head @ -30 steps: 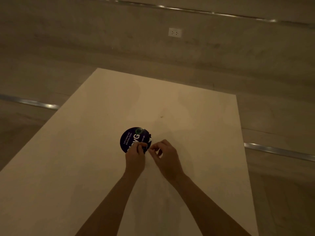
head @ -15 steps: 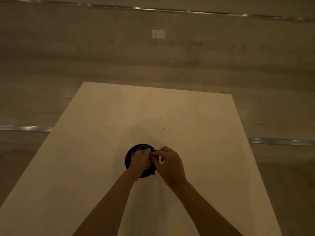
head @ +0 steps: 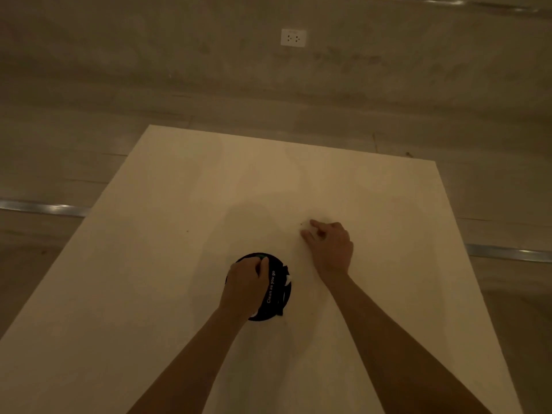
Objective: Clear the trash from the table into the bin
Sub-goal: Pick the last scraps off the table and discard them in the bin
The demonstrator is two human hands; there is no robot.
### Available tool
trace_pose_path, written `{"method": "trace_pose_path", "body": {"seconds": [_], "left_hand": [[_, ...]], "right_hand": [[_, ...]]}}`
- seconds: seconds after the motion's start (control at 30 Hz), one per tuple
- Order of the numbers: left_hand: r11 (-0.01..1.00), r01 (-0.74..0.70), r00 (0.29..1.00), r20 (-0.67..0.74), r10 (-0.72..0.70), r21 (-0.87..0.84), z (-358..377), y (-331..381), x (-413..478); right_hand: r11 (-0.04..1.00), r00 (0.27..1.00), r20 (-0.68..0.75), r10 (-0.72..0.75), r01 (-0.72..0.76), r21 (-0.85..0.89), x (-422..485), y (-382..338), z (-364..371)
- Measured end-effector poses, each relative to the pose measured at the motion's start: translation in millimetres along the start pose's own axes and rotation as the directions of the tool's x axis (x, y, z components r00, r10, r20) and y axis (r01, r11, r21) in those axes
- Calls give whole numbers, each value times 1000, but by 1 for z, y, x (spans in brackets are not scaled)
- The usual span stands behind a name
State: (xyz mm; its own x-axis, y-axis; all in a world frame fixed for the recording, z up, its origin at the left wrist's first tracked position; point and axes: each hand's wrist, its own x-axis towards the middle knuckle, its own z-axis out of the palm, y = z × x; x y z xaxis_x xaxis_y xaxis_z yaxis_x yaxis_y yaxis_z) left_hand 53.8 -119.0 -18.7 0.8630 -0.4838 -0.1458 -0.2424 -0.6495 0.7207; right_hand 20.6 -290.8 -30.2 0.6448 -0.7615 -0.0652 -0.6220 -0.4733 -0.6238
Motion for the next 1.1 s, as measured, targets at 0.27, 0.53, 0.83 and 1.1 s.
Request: {"method": "trace_pose_path", "body": {"seconds": [0.27, 0.53, 0.83, 1.1], "left_hand": [[1000, -4, 998, -67, 4, 13, -5, -8, 7], [1000, -2, 996, -93, 3, 9, -1, -12, -1], [996, 85, 992, 99, -82, -23, 1, 11, -1], [956, 173, 983, 101, -153, -237, 13, 22, -13]], "right_hand": [[997, 989, -138, 43, -33, 75, 7, -6, 16], [995, 996, -1, -86, 86, 60, 9, -10, 15], [901, 847, 358, -394, 278, 333, -59, -14, -26], [888, 819, 376, -433, 317, 333, -76, -10, -37]]}}
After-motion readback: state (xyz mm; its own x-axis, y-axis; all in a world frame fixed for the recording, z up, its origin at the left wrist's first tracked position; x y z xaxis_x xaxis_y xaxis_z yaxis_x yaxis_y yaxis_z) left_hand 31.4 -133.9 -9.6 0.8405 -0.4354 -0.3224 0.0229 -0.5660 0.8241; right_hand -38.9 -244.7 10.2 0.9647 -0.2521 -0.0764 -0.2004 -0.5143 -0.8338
